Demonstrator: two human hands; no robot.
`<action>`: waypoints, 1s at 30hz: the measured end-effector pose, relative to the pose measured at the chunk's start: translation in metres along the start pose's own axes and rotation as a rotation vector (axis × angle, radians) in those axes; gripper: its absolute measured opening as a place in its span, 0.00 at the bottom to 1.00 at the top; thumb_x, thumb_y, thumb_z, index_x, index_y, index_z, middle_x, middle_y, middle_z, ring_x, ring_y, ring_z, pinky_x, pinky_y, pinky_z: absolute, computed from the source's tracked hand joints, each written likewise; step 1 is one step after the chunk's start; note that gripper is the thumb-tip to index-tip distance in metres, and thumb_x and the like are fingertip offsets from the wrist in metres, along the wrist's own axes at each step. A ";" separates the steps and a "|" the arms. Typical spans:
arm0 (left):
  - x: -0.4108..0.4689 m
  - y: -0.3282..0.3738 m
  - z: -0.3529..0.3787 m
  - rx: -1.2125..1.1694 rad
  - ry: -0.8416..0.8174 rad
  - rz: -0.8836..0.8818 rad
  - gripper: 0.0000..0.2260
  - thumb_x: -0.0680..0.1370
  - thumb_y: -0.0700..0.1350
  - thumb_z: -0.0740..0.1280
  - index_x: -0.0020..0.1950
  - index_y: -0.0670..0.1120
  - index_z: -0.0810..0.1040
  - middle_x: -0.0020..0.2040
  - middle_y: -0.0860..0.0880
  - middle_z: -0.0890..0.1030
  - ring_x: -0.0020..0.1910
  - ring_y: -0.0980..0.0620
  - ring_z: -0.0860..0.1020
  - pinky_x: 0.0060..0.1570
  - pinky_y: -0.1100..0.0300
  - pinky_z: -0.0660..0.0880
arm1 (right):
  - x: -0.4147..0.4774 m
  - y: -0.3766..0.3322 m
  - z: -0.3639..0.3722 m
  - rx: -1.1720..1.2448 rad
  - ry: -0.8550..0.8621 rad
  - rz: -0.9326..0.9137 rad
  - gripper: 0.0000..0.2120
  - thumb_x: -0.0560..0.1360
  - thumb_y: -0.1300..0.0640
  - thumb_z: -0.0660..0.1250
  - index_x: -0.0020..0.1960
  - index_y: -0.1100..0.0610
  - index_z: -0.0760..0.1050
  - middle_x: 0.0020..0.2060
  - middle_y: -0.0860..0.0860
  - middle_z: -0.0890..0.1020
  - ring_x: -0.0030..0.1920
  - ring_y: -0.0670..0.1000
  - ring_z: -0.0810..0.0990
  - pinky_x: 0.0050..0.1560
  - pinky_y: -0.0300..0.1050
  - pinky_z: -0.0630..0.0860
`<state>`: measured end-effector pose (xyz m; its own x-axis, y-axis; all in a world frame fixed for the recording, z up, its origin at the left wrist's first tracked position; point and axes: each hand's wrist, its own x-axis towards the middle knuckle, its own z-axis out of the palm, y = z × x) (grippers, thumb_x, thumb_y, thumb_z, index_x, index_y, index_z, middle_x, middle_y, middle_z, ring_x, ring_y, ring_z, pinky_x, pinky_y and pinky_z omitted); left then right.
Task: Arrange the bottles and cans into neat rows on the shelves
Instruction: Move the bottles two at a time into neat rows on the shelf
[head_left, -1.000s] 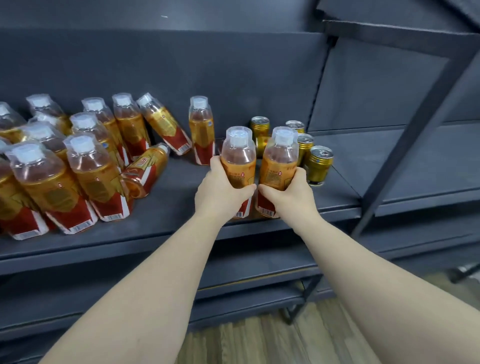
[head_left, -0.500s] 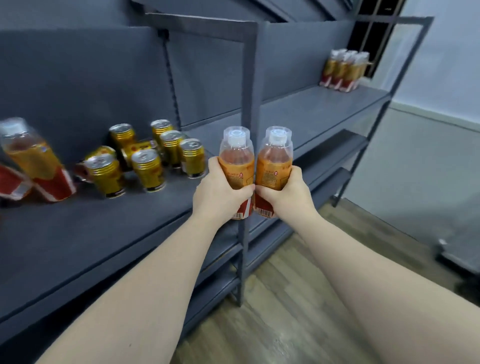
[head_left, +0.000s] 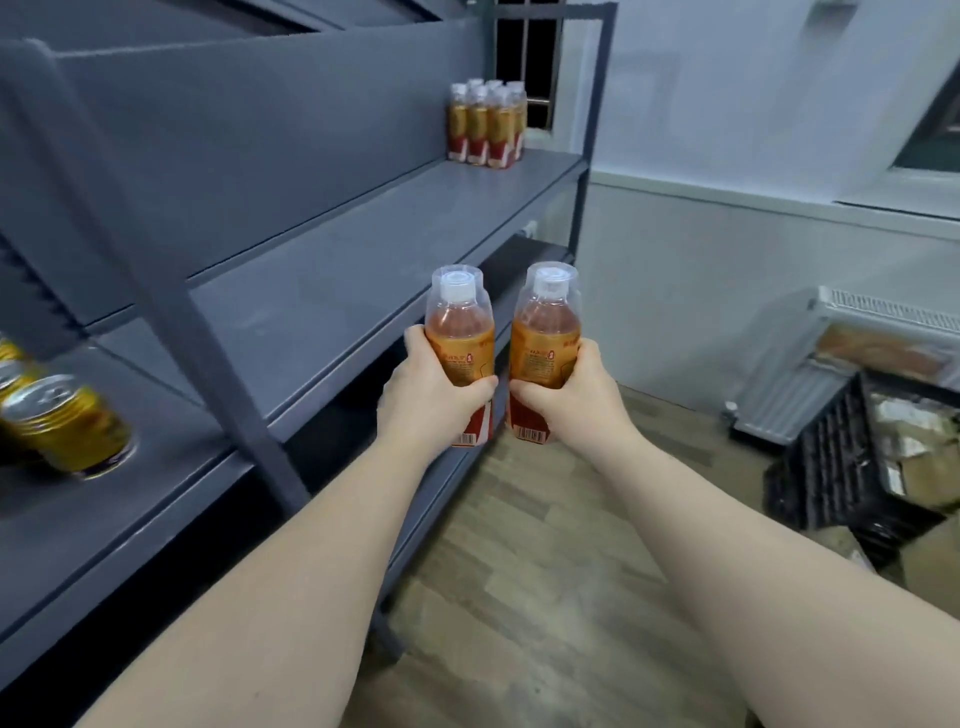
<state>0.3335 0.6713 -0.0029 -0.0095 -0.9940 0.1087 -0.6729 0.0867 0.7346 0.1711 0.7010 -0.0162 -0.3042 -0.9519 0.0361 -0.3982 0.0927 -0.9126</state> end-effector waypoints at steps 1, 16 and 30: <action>0.007 0.009 0.011 0.000 -0.008 0.002 0.32 0.70 0.58 0.75 0.65 0.53 0.60 0.57 0.50 0.77 0.54 0.46 0.78 0.55 0.44 0.79 | 0.008 0.006 -0.012 -0.004 0.013 0.008 0.29 0.71 0.48 0.76 0.64 0.49 0.64 0.55 0.47 0.78 0.55 0.50 0.78 0.54 0.49 0.78; 0.118 0.101 0.139 0.028 -0.129 0.114 0.32 0.72 0.59 0.74 0.67 0.52 0.60 0.59 0.49 0.77 0.56 0.45 0.79 0.55 0.43 0.79 | 0.134 0.063 -0.115 -0.018 0.138 0.125 0.28 0.72 0.49 0.76 0.64 0.50 0.64 0.54 0.47 0.79 0.55 0.50 0.78 0.51 0.45 0.75; 0.288 0.132 0.196 0.015 -0.199 0.155 0.31 0.70 0.62 0.74 0.63 0.53 0.60 0.56 0.49 0.79 0.54 0.43 0.79 0.54 0.43 0.79 | 0.292 0.063 -0.128 -0.015 0.263 0.157 0.28 0.71 0.50 0.76 0.63 0.48 0.64 0.54 0.45 0.79 0.55 0.50 0.79 0.54 0.49 0.78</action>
<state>0.0972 0.3837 -0.0060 -0.2576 -0.9626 0.0838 -0.6633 0.2392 0.7091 -0.0538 0.4668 -0.0112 -0.5762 -0.8173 0.0011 -0.3406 0.2389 -0.9094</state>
